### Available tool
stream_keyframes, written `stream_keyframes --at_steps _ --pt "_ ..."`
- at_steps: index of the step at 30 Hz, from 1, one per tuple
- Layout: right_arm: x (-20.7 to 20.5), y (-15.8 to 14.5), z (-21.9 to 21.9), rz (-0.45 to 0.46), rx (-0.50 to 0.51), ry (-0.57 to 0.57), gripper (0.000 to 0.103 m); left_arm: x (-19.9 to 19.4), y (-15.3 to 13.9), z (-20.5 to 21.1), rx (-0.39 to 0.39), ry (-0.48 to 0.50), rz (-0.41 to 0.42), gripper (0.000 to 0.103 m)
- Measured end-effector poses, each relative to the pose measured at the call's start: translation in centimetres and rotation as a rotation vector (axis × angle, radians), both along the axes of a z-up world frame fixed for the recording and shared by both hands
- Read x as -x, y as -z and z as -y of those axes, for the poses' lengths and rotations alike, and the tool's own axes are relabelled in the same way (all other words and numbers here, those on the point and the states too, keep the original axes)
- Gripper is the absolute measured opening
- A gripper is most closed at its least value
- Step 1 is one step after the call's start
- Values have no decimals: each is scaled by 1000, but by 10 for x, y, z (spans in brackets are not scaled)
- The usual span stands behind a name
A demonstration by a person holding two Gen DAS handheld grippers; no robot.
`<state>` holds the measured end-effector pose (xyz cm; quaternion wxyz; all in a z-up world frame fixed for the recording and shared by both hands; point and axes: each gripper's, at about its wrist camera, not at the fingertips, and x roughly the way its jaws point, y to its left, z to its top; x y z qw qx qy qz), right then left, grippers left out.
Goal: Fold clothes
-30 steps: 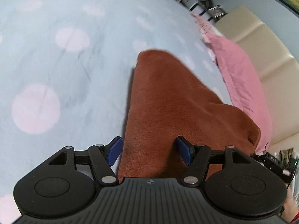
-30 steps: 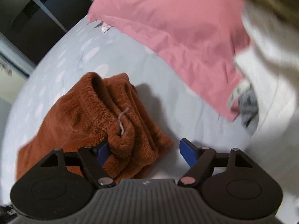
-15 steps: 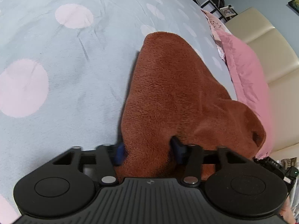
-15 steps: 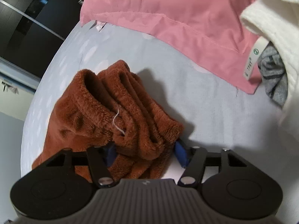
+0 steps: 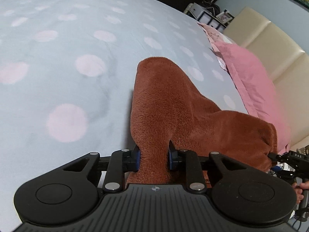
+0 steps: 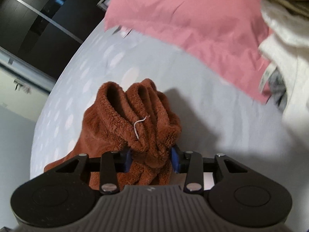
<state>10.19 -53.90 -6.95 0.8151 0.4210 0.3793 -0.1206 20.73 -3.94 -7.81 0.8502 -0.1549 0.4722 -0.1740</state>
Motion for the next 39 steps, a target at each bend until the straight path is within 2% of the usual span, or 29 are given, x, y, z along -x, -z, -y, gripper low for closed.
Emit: stream_keyframes --at_steps 4,10,16,20,24,27,29,31,35,37,39 --pt "15 -10 -34 -9 -31 -55 42 35 -18 -32 -44 -32 25 22" --pt "52 -25 -112 29 -19 -191 42 99 -42 -78 -77 -74 85 22" --pt "120 -32 -173 97 -5 -251 42 151 -52 -119 -78 -94 110 22" --pt "167 -27 -201 98 2 -289 42 167 -45 -134 -101 -75 105 22" --pt "191 -12 -213 52 15 -308 42 170 -26 -138 -143 -58 72 22" --pt "193 2 -210 -4 38 -308 42 169 -14 -137 -196 -39 57 23" --pt "194 10 -207 -39 41 -308 44 168 -11 -134 -230 -30 59 26" --pt "196 17 -204 -66 37 -315 49 168 -10 -132 -263 -22 65 32" --pt "200 16 -199 -73 49 -310 55 179 -25 -129 -341 -28 144 42" --pt "202 5 -196 -47 99 -299 60 186 -35 -126 -382 -29 209 50" --pt "204 -7 -194 -16 154 -288 64 189 -44 -119 -399 -10 254 50"
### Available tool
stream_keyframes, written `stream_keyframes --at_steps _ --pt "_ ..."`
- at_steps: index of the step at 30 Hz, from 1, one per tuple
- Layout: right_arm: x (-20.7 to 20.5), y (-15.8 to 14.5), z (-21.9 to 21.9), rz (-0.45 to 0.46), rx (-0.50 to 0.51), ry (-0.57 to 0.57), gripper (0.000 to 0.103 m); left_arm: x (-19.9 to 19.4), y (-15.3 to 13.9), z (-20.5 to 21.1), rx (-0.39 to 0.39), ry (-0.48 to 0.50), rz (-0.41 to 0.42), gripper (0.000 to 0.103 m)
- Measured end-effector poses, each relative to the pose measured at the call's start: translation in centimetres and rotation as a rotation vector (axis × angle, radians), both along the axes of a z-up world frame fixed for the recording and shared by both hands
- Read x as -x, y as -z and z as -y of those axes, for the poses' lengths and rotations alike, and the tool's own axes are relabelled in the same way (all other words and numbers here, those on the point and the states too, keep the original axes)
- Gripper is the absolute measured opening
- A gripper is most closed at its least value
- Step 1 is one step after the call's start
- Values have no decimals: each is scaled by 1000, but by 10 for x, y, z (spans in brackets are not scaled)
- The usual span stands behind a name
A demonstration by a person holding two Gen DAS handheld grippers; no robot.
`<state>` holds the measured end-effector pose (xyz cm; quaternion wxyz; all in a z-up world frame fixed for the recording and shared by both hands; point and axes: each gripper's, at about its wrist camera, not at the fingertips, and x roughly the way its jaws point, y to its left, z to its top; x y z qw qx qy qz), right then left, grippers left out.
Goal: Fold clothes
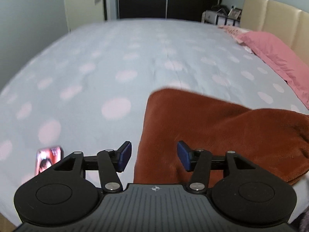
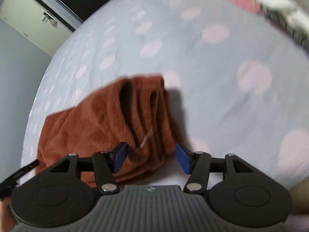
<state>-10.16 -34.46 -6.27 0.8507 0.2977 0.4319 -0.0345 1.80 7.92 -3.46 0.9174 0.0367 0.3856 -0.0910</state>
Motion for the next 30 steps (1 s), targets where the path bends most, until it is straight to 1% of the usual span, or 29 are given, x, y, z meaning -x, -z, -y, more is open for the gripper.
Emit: stream_keyframes --at_steps 1,2,5,8,10,11,13,15,18,22,25,30 --pt "0 -5 1 20 21 5 68 -1 -2 6 9 25 4 50" --pt "-2 -8 3 38 32 13 68 -1 -3 11 18 50 9 50" --pt "-14 -9 8 68 26 37 69 -7 -4 37 54 148 5 44" --pt "-27 -2 11 70 -3 42 70 -13 -2 70 40 233 10 41" --pt "-34 3 12 64 -20 27 73 -18 5 88 36 274 -14 33" --pt "-38 5 12 66 -28 13 74 -22 10 96 41 292 -36 32" --pt "-43 8 12 73 -29 -23 80 -28 20 110 47 328 -75 31" --pt "-45 12 13 76 -21 -50 82 -31 29 124 36 362 -98 31" --pt "-52 23 17 51 -35 -62 82 -41 46 140 20 382 -133 31" --pt "-65 41 25 23 -77 -65 81 -54 63 154 6 374 -170 31" --pt "-78 52 29 16 -122 -77 81 -59 70 160 -19 375 -170 31" --pt "-97 69 33 -4 -188 -85 81 -66 75 161 -14 374 -168 31"
